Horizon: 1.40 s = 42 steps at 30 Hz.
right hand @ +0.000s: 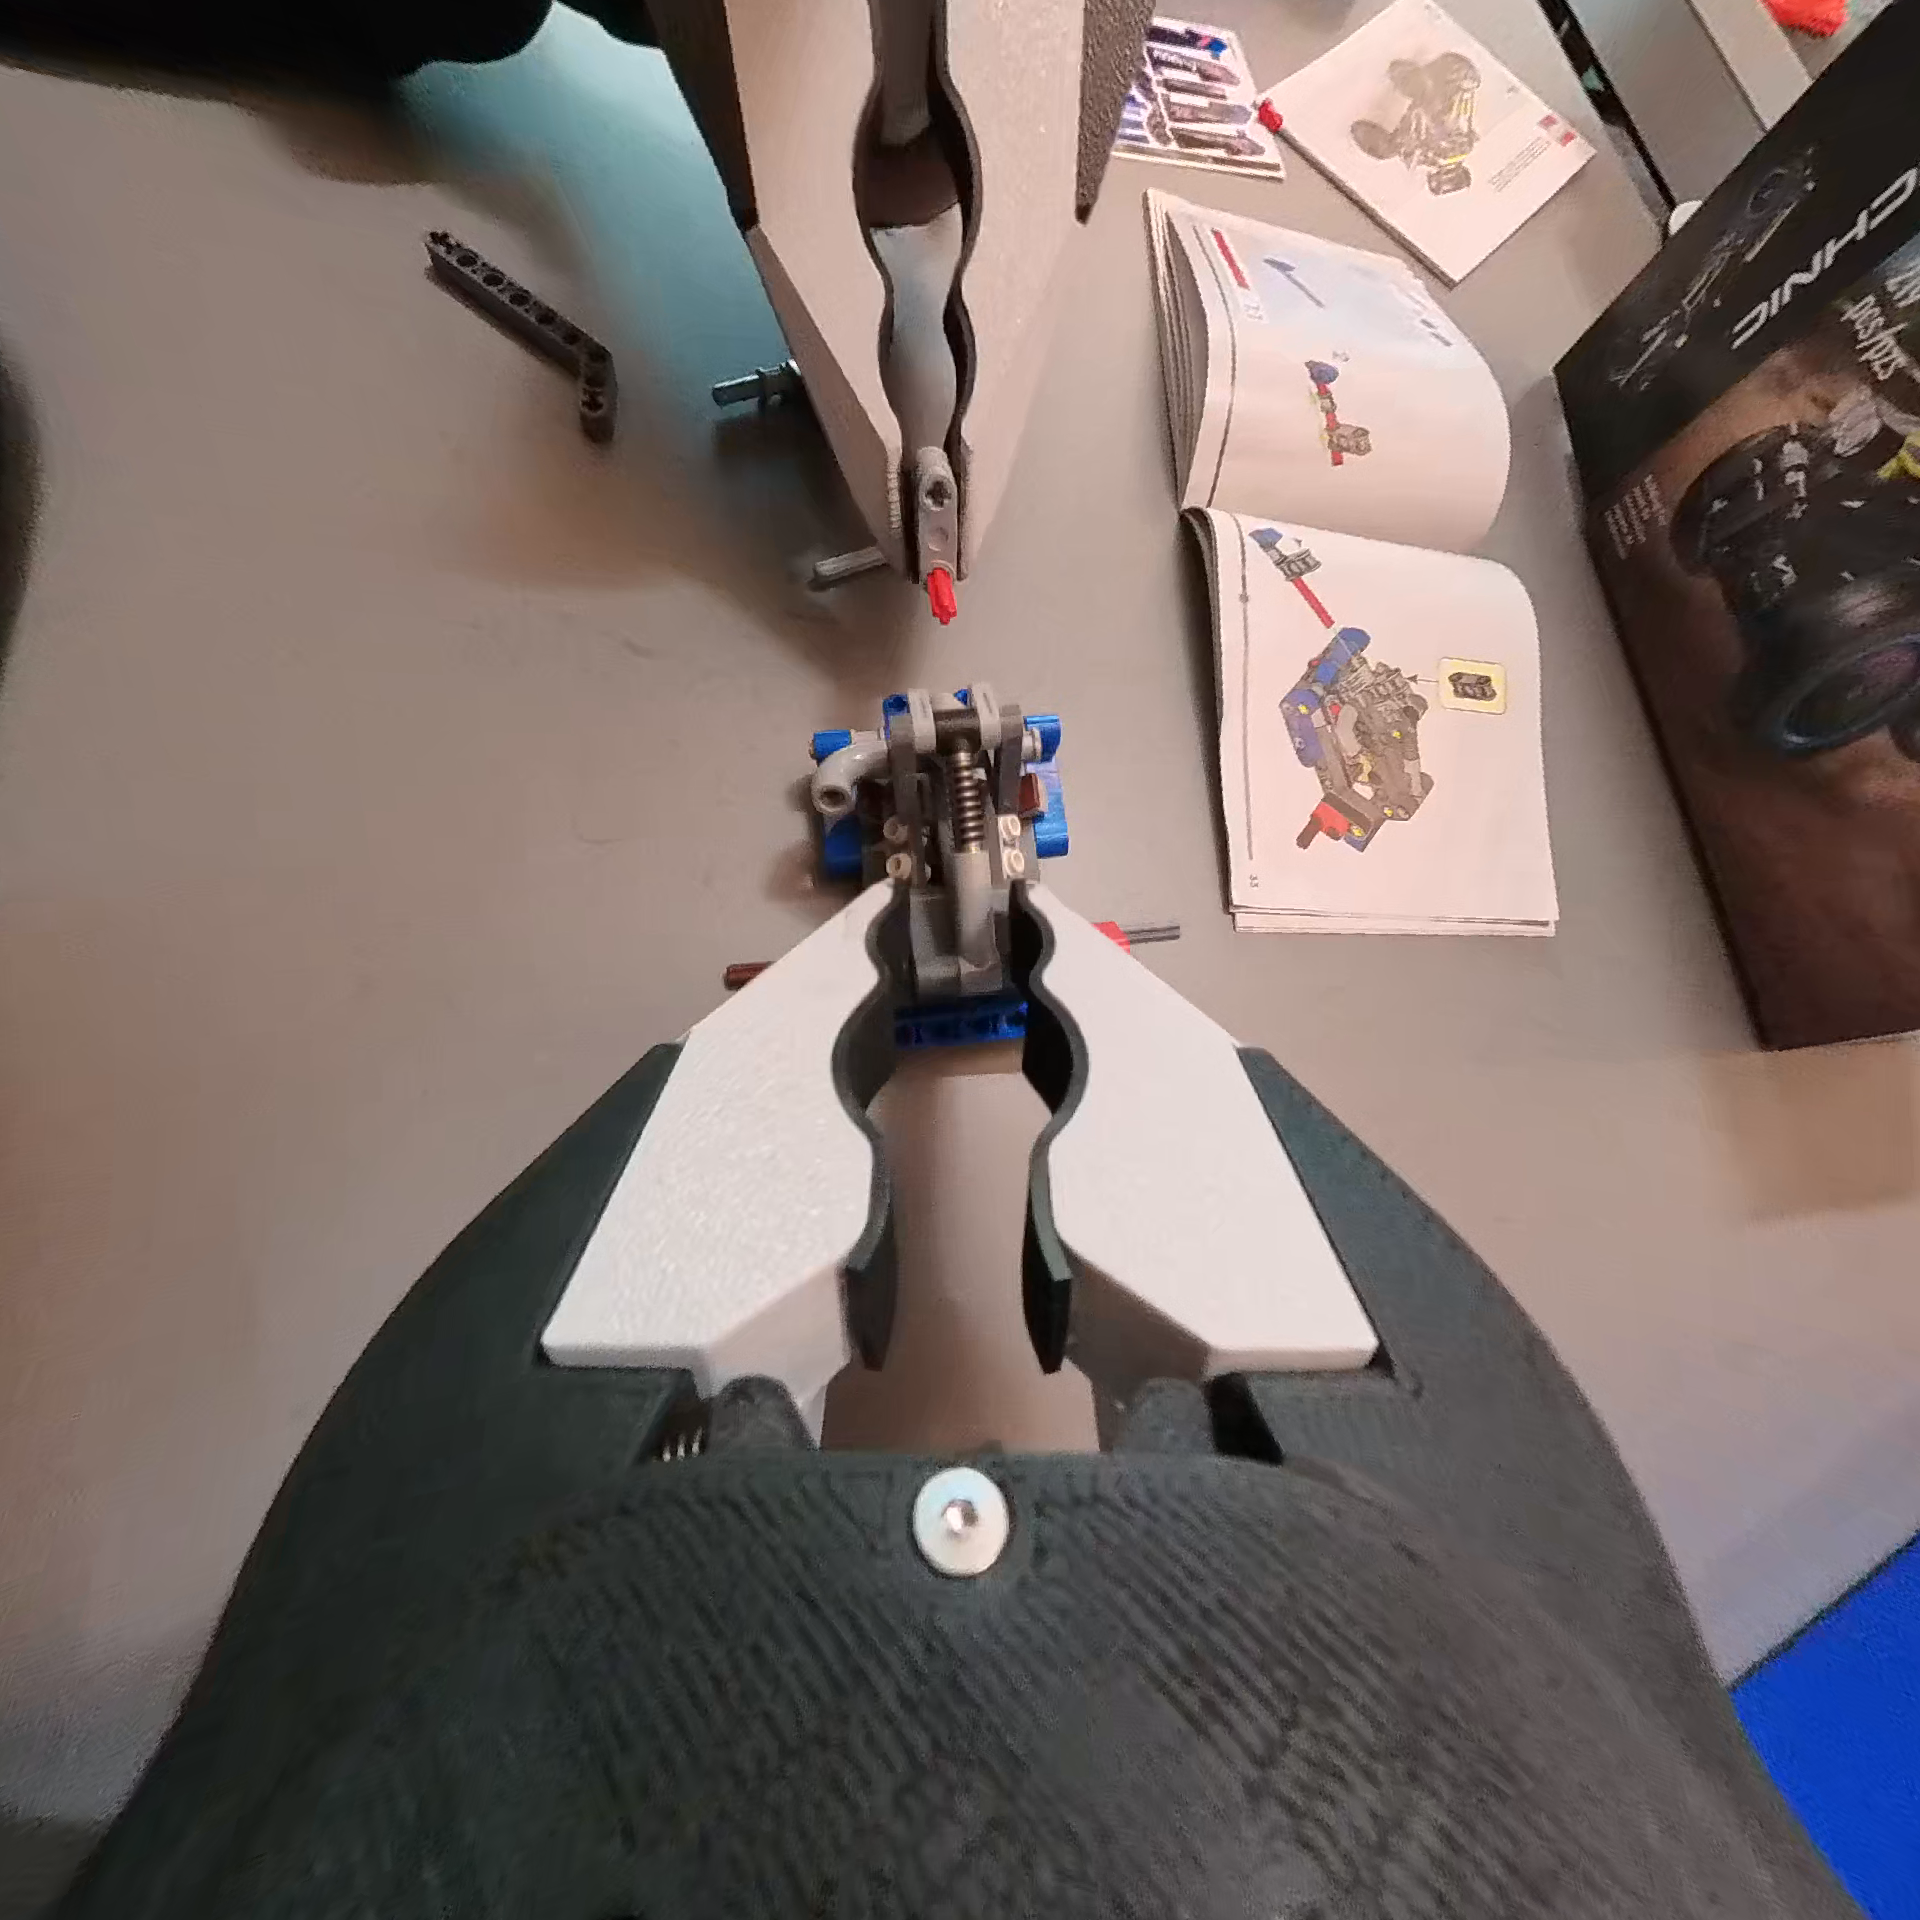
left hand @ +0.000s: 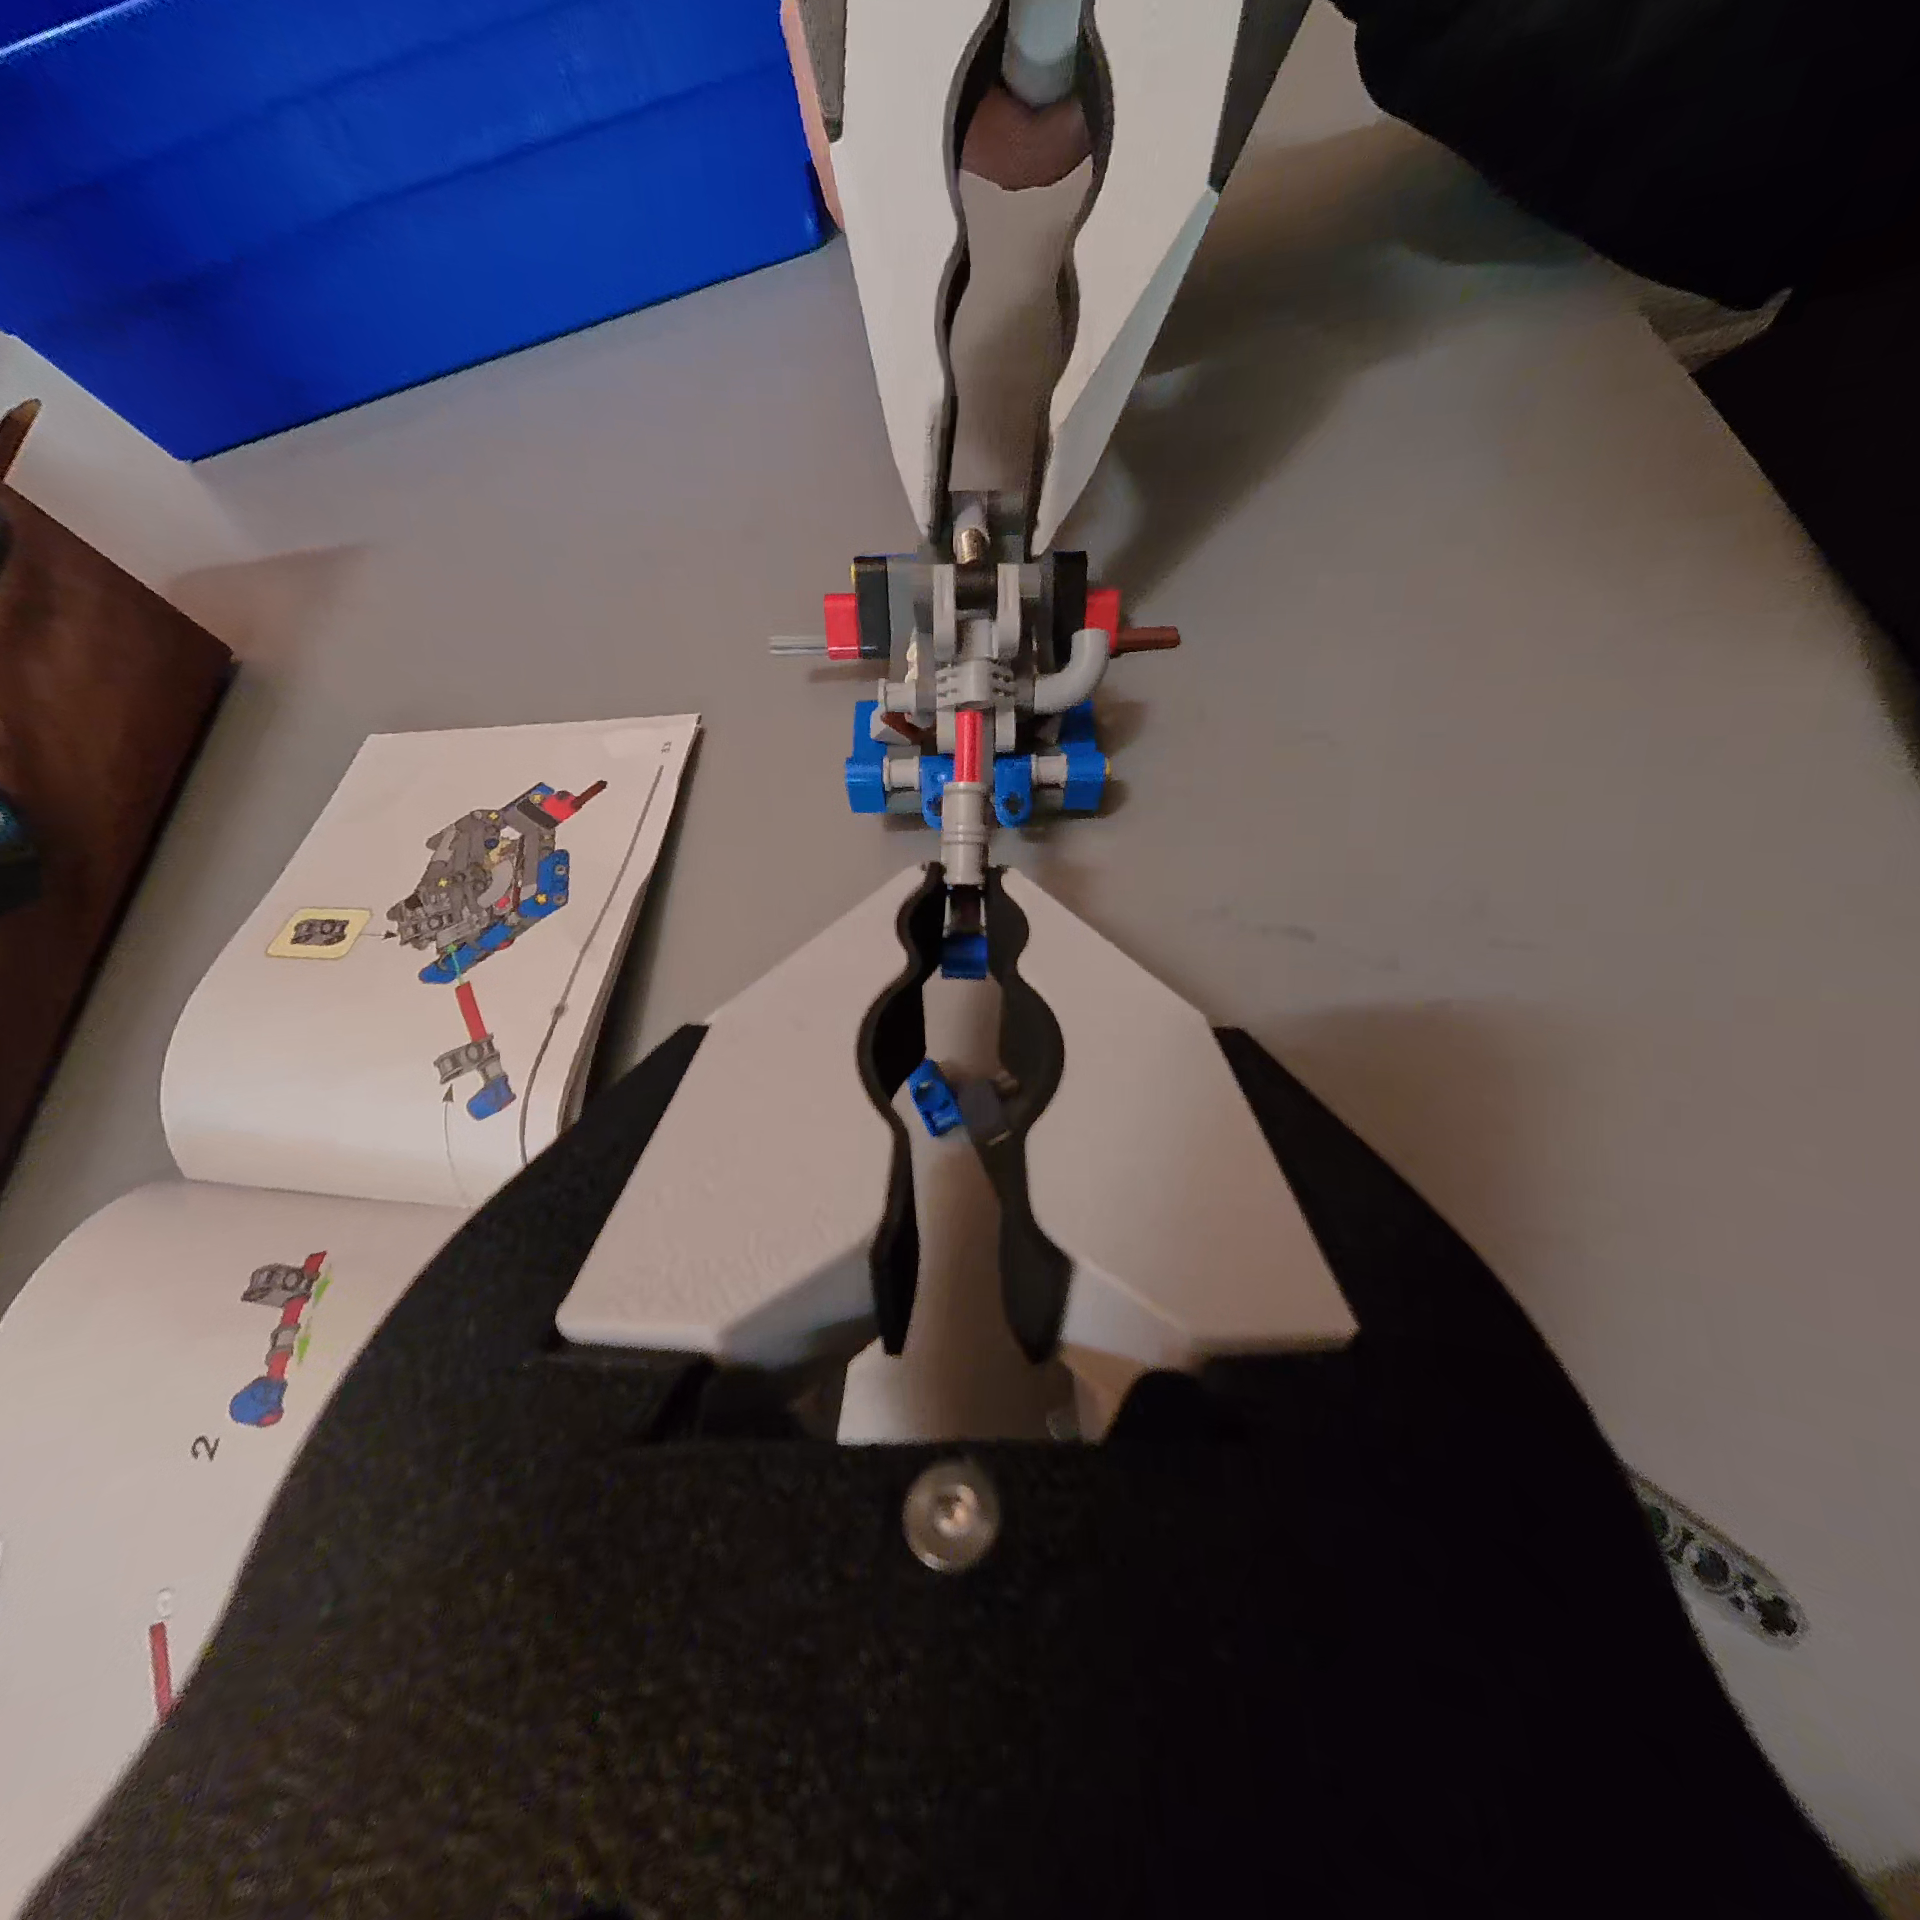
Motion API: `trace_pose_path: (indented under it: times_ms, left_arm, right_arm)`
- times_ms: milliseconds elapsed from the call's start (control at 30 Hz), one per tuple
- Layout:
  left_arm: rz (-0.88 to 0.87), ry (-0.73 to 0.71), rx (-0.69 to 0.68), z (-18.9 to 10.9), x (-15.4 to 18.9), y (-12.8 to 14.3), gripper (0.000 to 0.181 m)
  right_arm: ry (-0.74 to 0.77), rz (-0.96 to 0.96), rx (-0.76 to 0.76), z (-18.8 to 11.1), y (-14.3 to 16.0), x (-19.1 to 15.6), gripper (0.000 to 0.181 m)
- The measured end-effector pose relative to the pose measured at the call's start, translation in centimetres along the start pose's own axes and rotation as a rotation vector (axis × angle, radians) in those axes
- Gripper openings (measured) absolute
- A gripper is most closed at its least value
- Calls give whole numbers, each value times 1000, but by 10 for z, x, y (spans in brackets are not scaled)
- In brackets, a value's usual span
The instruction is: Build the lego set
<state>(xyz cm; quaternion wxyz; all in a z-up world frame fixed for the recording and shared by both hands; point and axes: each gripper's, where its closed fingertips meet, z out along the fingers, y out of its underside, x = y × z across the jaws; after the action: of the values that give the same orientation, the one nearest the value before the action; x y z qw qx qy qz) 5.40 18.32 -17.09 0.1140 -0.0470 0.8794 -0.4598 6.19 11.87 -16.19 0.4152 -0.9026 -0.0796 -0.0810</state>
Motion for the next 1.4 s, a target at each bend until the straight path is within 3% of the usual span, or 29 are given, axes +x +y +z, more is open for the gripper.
trace_pose_path:
  times_ms: [267, 467, 633, 1400]
  left_arm:
    - [0, 11, 0, 3, 2, 0, 4]
    - [7, 9, -17, 4, 1, 4, 4]
    - [14, 15, -28, 7, 2, 3, 4]
    - [50, 31, -88, 15, 1, 6, 4]
  right_arm:
    - [-25, -43, 7, 8, -2, 1, 5]
    - [-43, -62, 3, 15, -3, -2, 11]
    - [-36, -80, 5, 18, -4, -2, 6]
    - [-78, -18, 200, 18, -6, -1, 5]
